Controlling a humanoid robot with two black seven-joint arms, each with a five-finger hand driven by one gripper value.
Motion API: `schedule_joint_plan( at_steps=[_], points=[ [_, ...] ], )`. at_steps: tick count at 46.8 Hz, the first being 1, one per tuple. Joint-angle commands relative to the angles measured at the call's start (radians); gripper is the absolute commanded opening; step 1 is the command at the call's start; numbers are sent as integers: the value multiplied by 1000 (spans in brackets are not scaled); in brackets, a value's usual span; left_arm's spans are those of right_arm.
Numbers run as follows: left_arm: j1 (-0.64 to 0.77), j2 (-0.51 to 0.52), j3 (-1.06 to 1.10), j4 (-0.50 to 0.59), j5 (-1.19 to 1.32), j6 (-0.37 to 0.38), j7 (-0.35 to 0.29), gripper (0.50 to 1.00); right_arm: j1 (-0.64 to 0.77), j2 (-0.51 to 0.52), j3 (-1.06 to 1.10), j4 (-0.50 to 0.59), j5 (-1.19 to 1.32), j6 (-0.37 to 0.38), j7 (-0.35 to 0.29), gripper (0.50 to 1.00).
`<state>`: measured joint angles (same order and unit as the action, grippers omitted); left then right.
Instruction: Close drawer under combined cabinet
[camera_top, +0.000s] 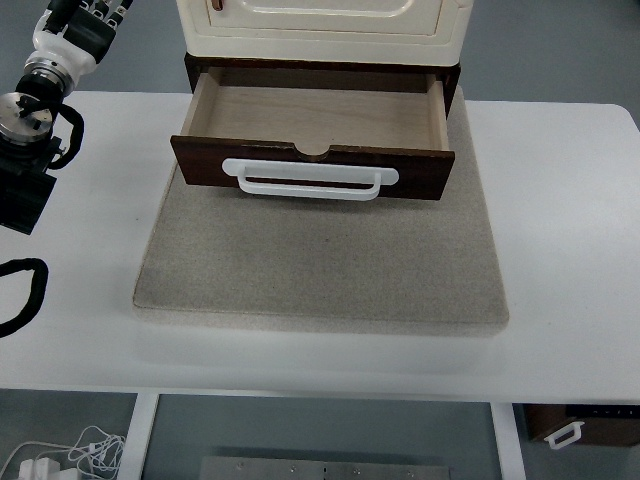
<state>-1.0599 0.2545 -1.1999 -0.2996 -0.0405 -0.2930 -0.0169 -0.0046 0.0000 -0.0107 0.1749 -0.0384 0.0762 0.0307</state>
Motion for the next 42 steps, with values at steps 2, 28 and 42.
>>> schedule_joint_plan(
  at_steps=[2, 28, 42],
  points=[
    [-2, 0, -3, 4, -2, 6, 0, 1000, 0, 0, 0, 0, 0, 1, 0, 952],
    [-2, 25, -3, -18, 1, -52, -44, 1000, 0, 0, 0, 0, 0, -1, 0, 952],
    [-52, 94, 25, -24, 27, -57, -44, 1000, 0, 0, 0, 0, 0, -1, 0, 952]
  ],
)
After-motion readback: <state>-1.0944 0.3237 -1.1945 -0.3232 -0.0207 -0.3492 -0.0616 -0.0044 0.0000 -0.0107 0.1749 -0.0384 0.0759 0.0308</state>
